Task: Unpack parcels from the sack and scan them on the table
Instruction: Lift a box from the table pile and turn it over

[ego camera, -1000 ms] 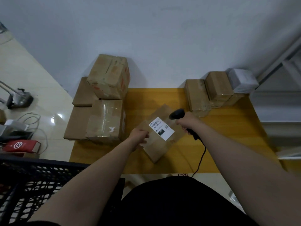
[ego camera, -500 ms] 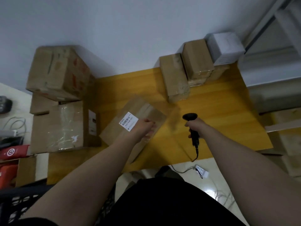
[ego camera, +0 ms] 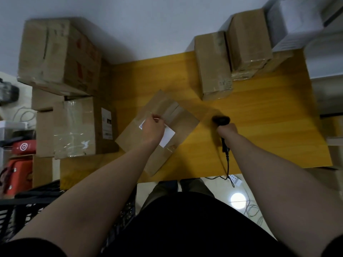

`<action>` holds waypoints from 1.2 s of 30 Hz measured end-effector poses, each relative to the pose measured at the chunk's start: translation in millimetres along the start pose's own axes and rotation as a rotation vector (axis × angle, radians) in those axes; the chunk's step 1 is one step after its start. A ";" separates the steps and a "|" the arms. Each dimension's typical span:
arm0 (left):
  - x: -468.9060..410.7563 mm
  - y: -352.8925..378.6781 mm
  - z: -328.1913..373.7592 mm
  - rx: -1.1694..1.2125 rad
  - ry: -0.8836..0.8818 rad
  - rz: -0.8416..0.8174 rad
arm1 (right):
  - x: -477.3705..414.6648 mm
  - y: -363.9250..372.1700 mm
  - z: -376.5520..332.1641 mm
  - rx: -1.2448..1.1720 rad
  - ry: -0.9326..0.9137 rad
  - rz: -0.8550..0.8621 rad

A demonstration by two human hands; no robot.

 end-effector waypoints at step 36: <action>28.0 -46.0 -133.7 0.184 -0.204 -0.319 | 118.5 94.3 76.2 -0.409 -0.051 -0.096</action>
Point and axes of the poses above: each hand's wrist, its own x-axis away from the middle knuckle, its own y-axis out of the palm, z = x × y, the point moved 1 cm from there along -x, towards the middle knuckle, and after that the axes turned 6 degrees about z, right-handed, at the moved point
